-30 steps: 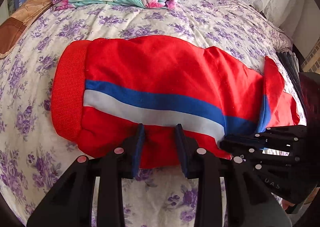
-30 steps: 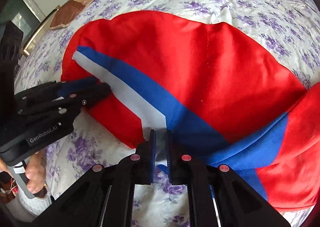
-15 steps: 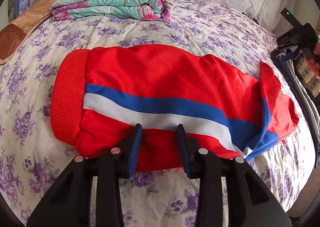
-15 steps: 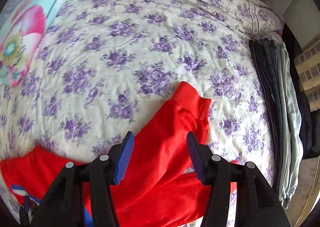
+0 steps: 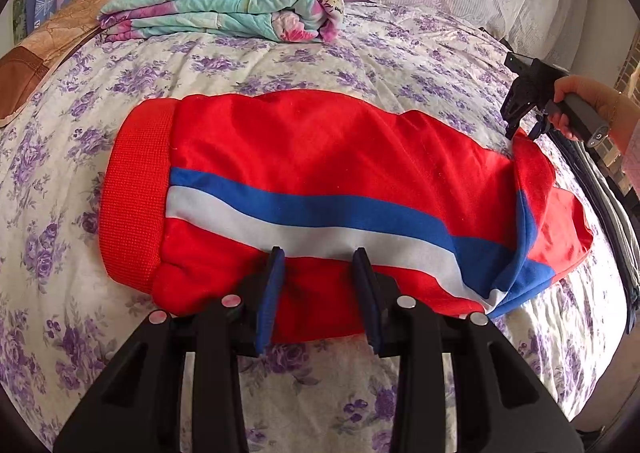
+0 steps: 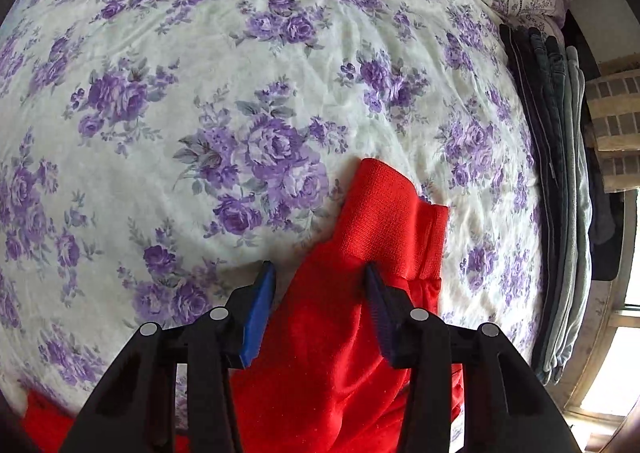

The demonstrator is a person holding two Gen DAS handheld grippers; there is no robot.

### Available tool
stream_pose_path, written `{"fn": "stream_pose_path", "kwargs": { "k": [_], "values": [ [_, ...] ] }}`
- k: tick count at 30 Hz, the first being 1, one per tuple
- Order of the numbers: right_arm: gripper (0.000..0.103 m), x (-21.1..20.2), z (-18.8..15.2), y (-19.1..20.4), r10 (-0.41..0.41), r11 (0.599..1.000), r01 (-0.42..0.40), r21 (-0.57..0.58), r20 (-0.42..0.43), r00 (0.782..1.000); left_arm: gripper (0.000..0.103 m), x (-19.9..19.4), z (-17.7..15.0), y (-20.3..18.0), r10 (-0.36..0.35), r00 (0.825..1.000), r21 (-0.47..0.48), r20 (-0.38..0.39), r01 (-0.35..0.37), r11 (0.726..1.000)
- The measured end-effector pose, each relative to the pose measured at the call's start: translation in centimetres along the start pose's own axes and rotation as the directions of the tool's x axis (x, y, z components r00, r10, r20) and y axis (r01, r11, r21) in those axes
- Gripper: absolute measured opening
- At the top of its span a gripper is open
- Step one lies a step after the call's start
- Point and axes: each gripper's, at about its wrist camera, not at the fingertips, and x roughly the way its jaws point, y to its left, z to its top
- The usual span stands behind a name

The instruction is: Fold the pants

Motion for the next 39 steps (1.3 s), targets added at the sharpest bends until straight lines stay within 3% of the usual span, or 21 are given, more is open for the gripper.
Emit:
{"fn": "stream_pose_path", "kwargs": {
  "k": [1, 2, 7, 10, 13, 16, 19, 21, 22, 23, 24, 25, 27, 29, 31, 32, 33, 34, 35, 39],
  "values": [
    [0.024, -0.3, -0.2, -0.1, -0.024, 1.000, 0.024, -0.005, 0.008, 1.000, 0.034, 0.0, 0.0, 0.1, -0.004, 1.000, -0.003, -0.001, 0.004, 1.000],
    [0.015, -0.4, -0.5, -0.4, -0.040, 0.999, 0.040, -0.013, 0.007, 0.999, 0.034, 0.0, 0.1, 0.1, -0.005, 1.000, -0.004, -0.001, 0.005, 1.000],
    [0.005, -2.1, -2.5, -4.3, 0.068, 0.997, -0.069, 0.022, 0.055, 0.996, 0.034, 0.0, 0.0, 0.0, 0.002, 1.000, 0.001, 0.002, -0.002, 1.000],
    [0.005, -4.3, -4.7, -7.8, 0.193, 0.979, -0.199, 0.038, 0.128, 0.973, 0.034, 0.0, 0.0, 0.0, 0.005, 1.000, 0.004, 0.002, -0.005, 1.000],
    [0.004, -6.7, -8.5, -12.2, 0.314, 0.944, -0.328, 0.027, 0.226, 0.922, 0.034, 0.0, 0.0, -0.1, 0.007, 1.000, 0.006, 0.003, -0.007, 1.000],
    [0.004, -6.9, -13.8, -16.8, 0.384, 0.912, -0.409, 0.016, 0.313, 0.869, 0.034, 0.0, 0.0, -0.2, 0.017, 1.000, 0.014, 0.007, -0.017, 1.000],
    [0.005, -2.6, -19.1, -20.7, 0.450, 0.865, -0.498, 0.059, 0.345, 0.823, 0.034, -0.1, -0.1, -0.4, 0.026, 1.000, 0.020, 0.011, -0.027, 0.999],
    [0.004, 2.3, -21.2, -21.2, 0.480, 0.839, -0.535, 0.099, 0.328, 0.814, 0.034, -0.2, -0.1, -0.3, 0.027, 1.000, 0.018, 0.013, -0.027, 0.999],
    [0.004, 4.8, -21.8, -20.9, 0.511, 0.816, -0.568, 0.110, 0.324, 0.796, 0.034, -0.2, 0.0, -0.3, 0.025, 1.000, 0.017, 0.012, -0.025, 1.000],
    [0.003, 6.9, -22.3, -20.7, 0.544, 0.789, -0.604, 0.110, 0.333, 0.771, 0.034, -0.2, 0.0, -0.2, 0.023, 1.000, 0.015, 0.010, -0.023, 1.000],
    [0.003, 7.9, -22.9, -21.1, 0.582, 0.742, -0.664, 0.096, 0.400, 0.708, 0.034, -0.2, 0.1, -0.2, 0.021, 1.000, 0.017, 0.007, -0.021, 1.000],
    [0.003, 8.1, -23.6, -21.4, 0.602, 0.716, -0.694, 0.081, 0.434, 0.671, 0.034, -0.4, 0.1, -0.2, 0.021, 1.000, 0.021, -0.002, -0.021, 1.000],
    [0.003, 8.4, -24.3, -21.7, 0.627, 0.686, -0.725, 0.053, 0.462, 0.627, 0.034, -1.4, 0.2, -0.4, 0.032, 0.999, -0.002, -0.021, -0.032, 0.999],
    [0.005, 8.9, -24.5, -21.9, 0.655, 0.656, -0.753, 0.047, 0.461, 0.599, 0.033, -3.0, 0.3, -0.9, 0.025, 1.000, -0.035, -0.005, -0.025, 0.999],
    [0.010, 8.9, -24.6, -22.1, 0.679, 0.640, -0.768, 0.040, 0.438, 0.589, 0.033, -4.5, 0.6, -2.3, 0.000, 1.000, -0.044, 0.020, 0.001, 0.999],
    [0.028, 8.8, -24.7, -22.2, 0.671, 0.653, -0.755, 0.051, 0.422, 0.609, 0.033, -4.8, 0.9, -3.4, -0.004, 1.000, -0.031, 0.023, 0.004, 1.000],
    [0.034, 8.7, -24.8, -22.4, 0.664, 0.664, -0.746, 0.054, 0.415, 0.622, 0.033, -4.8, 1.1, -4.7, 0.003, 1.000, -0.008, 0.021, -0.003, 1.000],
    [0.034, 8.5, -25.1, -22.7, 0.670, 0.662, -0.748, 0.043, 0.413, 0.617, 0.033, -4.4, 1.4, -6.0, 0.013, 1.000, 0.015, 0.016, -0.013, 1.000],
    [0.034, 8.2, -25.5, -22.8, 0.663, 0.673, -0.739, 0.039, 0.410, 0.626, 0.034, -3.7, 1.6, -7.2, 0.020, 1.000, 0.037, 0.005, -0.020, 0.999],
    [0.034, 6.4, -27.1, -23.8, 0.561, 0.770, -0.637, 0.034, 0.440, 0.702, 0.034, 1.1, 1.7, -9.8, 0.031, 0.996, 0.088, -0.086, -0.024, 0.996]
  ]
}}
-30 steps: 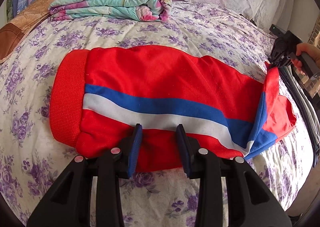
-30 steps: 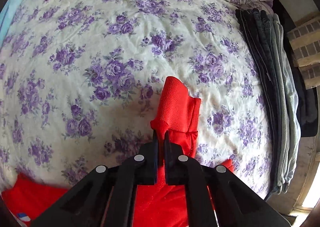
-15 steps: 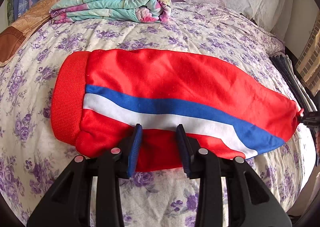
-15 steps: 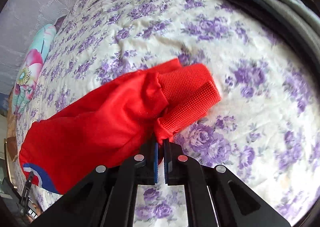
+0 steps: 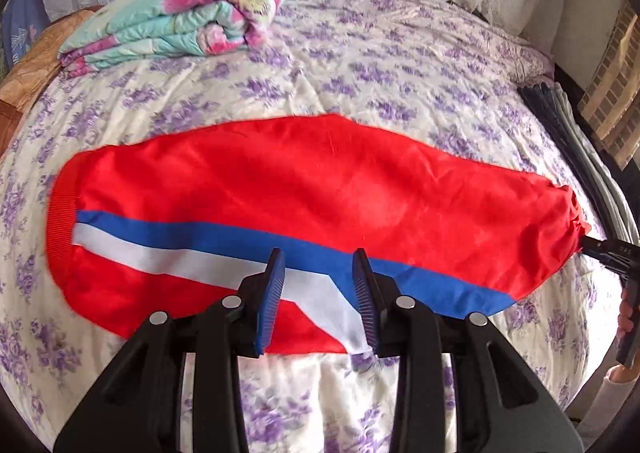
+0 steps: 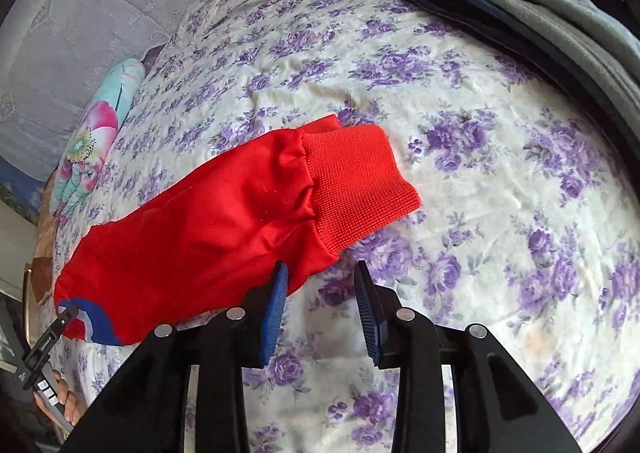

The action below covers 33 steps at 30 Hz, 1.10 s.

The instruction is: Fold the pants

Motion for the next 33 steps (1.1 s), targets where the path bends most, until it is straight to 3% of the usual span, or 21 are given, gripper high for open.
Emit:
{"fn": "stream_pose_path", "kwargs": {
  "k": [1, 3, 6, 9, 12, 14, 17, 23, 31, 33],
  "values": [
    [0.035, -0.9, 0.0, 0.6, -0.045, 0.999, 0.045, -0.018, 0.028, 0.999, 0.034, 1.3, -0.2, -0.1, 0.010, 1.000, 0.005, -0.022, -0.010, 1.000],
    [0.037, -2.5, 0.4, 2.1, -0.070, 0.995, 0.076, -0.068, 0.083, 0.994, 0.034, 2.4, -1.1, -0.2, 0.029, 1.000, 0.040, 0.008, -0.029, 0.999],
    [0.041, -3.0, 1.8, 7.4, 0.031, 0.980, -0.014, -0.198, 0.081, 0.996, 0.039, 2.0, -1.8, -0.7, 0.034, 0.998, 0.071, 0.050, -0.038, 0.997],
    [0.041, -0.7, 3.1, 16.2, 0.152, 0.914, -0.143, -0.379, -0.006, 0.988, 0.044, 1.9, -2.0, -1.2, 0.049, 0.997, 0.091, 0.062, -0.054, 0.994],
    [0.041, 3.4, 4.2, 25.5, 0.254, 0.822, -0.301, -0.483, -0.162, 0.953, 0.046, 1.8, -1.8, -1.0, 0.024, 0.998, 0.087, 0.062, -0.029, 0.996],
    [0.041, 6.5, 4.8, 30.6, 0.243, 0.778, -0.339, -0.530, -0.244, 0.939, 0.046, 1.8, -1.8, -0.3, -0.013, 0.998, 0.066, 0.056, 0.009, 0.998],
    [0.041, 10.4, 5.4, 36.1, 0.181, 0.757, -0.333, -0.562, -0.309, 0.934, 0.046, 1.8, -1.7, 0.3, -0.053, 0.997, 0.042, 0.052, 0.051, 0.998],
    [0.041, 15.0, 5.4, 39.1, 0.114, 0.739, -0.357, -0.571, -0.417, 0.902, 0.047, 1.9, -1.7, 0.4, -0.068, 0.996, 0.044, 0.050, 0.066, 0.997],
    [0.041, 15.5, 3.8, 38.6, 0.095, 0.700, -0.409, -0.585, -0.492, 0.866, 0.047, 1.8, -1.7, 0.8, -0.095, 0.994, 0.033, 0.047, 0.093, 0.995],
    [0.008, 15.6, 3.2, 38.8, 0.109, 0.688, -0.427, -0.587, -0.498, 0.861, 0.047, 1.8, -1.7, 0.8, -0.092, 0.995, 0.032, 0.048, 0.091, 0.995]
  ]
}}
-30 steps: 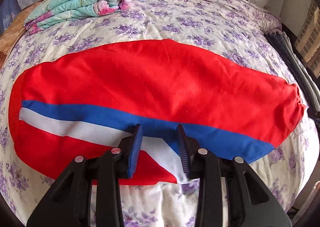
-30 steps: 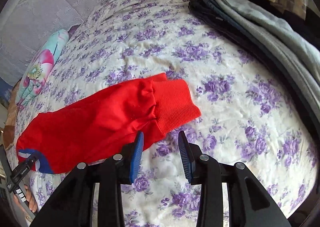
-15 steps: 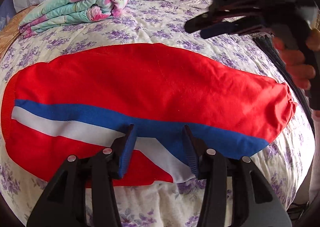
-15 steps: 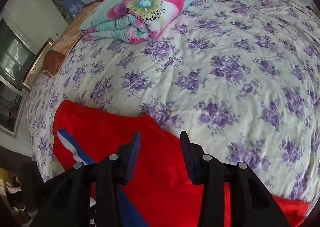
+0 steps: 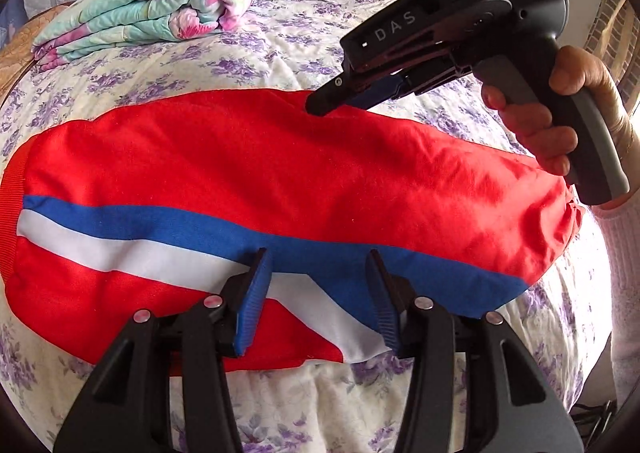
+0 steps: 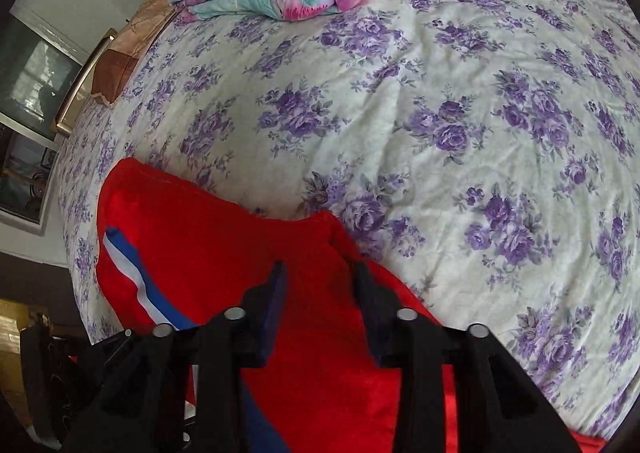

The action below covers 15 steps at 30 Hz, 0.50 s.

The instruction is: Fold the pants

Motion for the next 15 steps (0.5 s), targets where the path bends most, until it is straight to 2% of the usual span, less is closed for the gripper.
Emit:
{"fn": "stream_pose_path", "kwargs": {
  "k": [1, 3, 5, 7, 10, 11, 15],
  "values": [
    [0.003, 0.0, -0.1, 0.4, -0.019, 1.000, 0.019, -0.019, 0.017, 1.000, 0.048, 0.0, 0.0, 0.0, 0.000, 1.000, 0.000, 0.000, 0.000, 1.000],
    [0.003, -0.7, 0.3, 1.6, -0.114, 0.991, 0.119, -0.061, 0.082, 0.990, 0.047, 0.0, 0.0, 0.0, 0.000, 1.000, -0.003, 0.002, 0.000, 1.000],
    [0.002, -1.5, 1.5, 2.0, -0.139, 0.989, 0.145, -0.037, 0.131, 0.982, 0.048, 0.0, 0.0, 0.1, -0.001, 1.000, -0.010, 0.005, 0.001, 1.000],
    [0.002, -1.0, 2.8, 2.2, -0.126, 0.990, 0.133, -0.048, 0.118, 0.985, 0.048, 0.0, 0.1, 0.2, -0.003, 1.000, -0.014, 0.009, 0.003, 1.000],
    [0.003, 2.8, 3.5, 2.0, -0.188, 0.979, 0.190, -0.067, 0.033, 0.982, 0.048, 0.1, 0.1, 0.2, 0.000, 1.000, -0.014, 0.003, 0.000, 1.000],
    [0.004, 3.4, 3.4, 1.7, -0.173, 0.983, 0.174, -0.060, 0.025, 0.985, 0.048, 0.2, 0.1, 0.1, 0.003, 1.000, -0.011, 0.003, -0.003, 1.000],
    [0.013, 0.3, 2.5, 0.2, -0.144, 0.989, 0.143, 0.032, 0.023, 0.989, 0.048, 0.0, 0.1, 0.1, -0.003, 1.000, -0.005, -0.004, 0.002, 1.000]
  ]
}}
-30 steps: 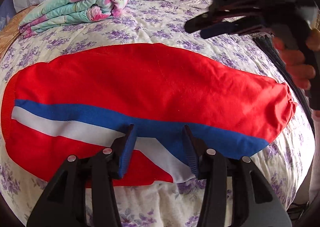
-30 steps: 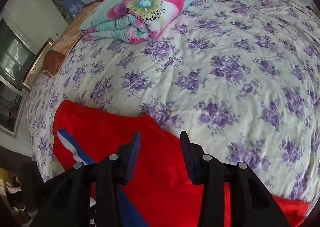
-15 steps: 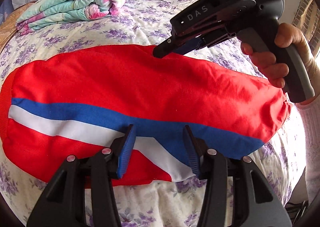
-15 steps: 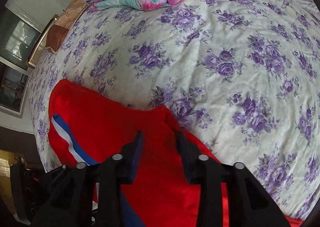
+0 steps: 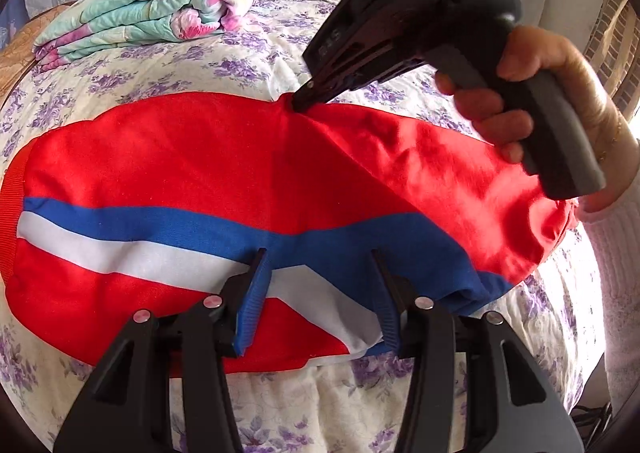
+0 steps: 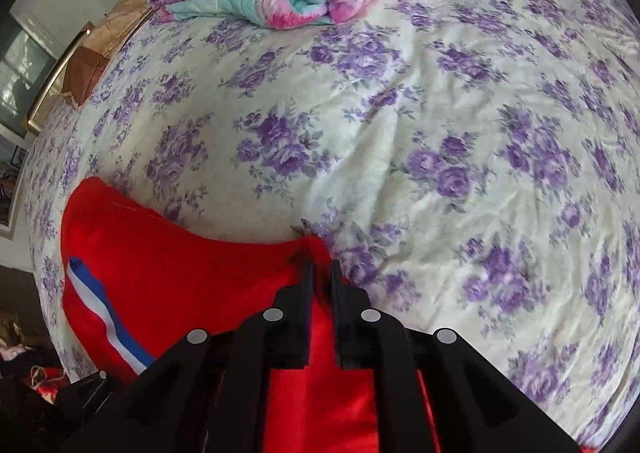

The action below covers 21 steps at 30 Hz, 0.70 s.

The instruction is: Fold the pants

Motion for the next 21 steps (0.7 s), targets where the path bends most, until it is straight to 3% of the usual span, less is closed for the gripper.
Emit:
{"fn": "stream_pose_path", "kwargs": {
  "k": [3, 4, 5, 8, 10, 12, 13, 14, 17, 19, 21],
  "values": [
    [0.025, -6.8, -3.4, -1.3, -0.029, 1.000, 0.027, 0.015, 0.114, 0.993, 0.048, -1.7, 0.8, 0.5, -0.037, 0.999, -0.029, -0.009, 0.036, 0.999],
    [0.037, -9.2, -5.2, -2.0, -0.046, 0.999, 0.044, 0.017, 0.152, 0.987, 0.048, -2.7, 1.5, 0.4, -0.018, 1.000, -0.025, 0.012, 0.019, 1.000],
    [0.041, -11.5, -7.3, -2.9, -0.069, 0.997, 0.065, 0.027, 0.190, 0.979, 0.048, -3.8, 2.3, 0.2, 0.007, 0.999, -0.018, 0.040, -0.007, 1.000],
    [0.041, -16.7, -14.4, -6.9, -0.178, 0.981, 0.153, 0.116, 0.255, 0.951, 0.048, -4.9, 6.0, -0.8, 0.026, 0.998, -0.014, 0.065, -0.026, 1.000],
    [0.041, -18.9, -19.2, -10.6, -0.230, 0.957, 0.171, 0.234, 0.254, 0.939, 0.048, -3.5, 8.3, -1.7, -0.012, 0.999, -0.027, 0.046, 0.013, 1.000],
    [0.031, -20.2, -23.7, -14.3, -0.273, 0.917, 0.171, 0.362, 0.255, 0.928, 0.048, -0.7, 9.9, -2.5, -0.056, 0.998, -0.054, -0.002, 0.056, 0.997],
    [0.024, -20.4, -25.7, -15.8, -0.294, 0.895, 0.176, 0.411, 0.246, 0.923, 0.048, 1.0, 10.2, -2.9, -0.042, 0.999, -0.056, -0.030, 0.041, 0.998],
    [0.023, -20.3, -27.5, -17.3, -0.302, 0.874, 0.171, 0.454, 0.235, 0.924, 0.048, 2.8, 10.3, -3.2, -0.010, 0.998, -0.053, -0.058, 0.007, 0.999],
    [0.026, -18.5, -31.7, -20.9, -0.251, 0.800, 0.093, 0.593, 0.190, 0.949, 0.048, 8.0, 9.2, -2.5, 0.021, 0.985, -0.080, -0.171, -0.035, 0.996],
    [0.030, -16.8, -33.5, -22.5, -0.167, 0.739, -0.016, 0.673, 0.206, 0.964, 0.049, 7.9, 8.5, -2.9, 0.053, 0.993, -0.041, -0.109, -0.058, 0.997],
    [0.038, -15.4, -34.3, -23.3, -0.104, 0.713, -0.092, 0.695, 0.235, 0.966, 0.049, 7.9, 8.4, -3.5, 0.085, 0.990, -0.017, -0.108, -0.087, 0.996]
  ]
}}
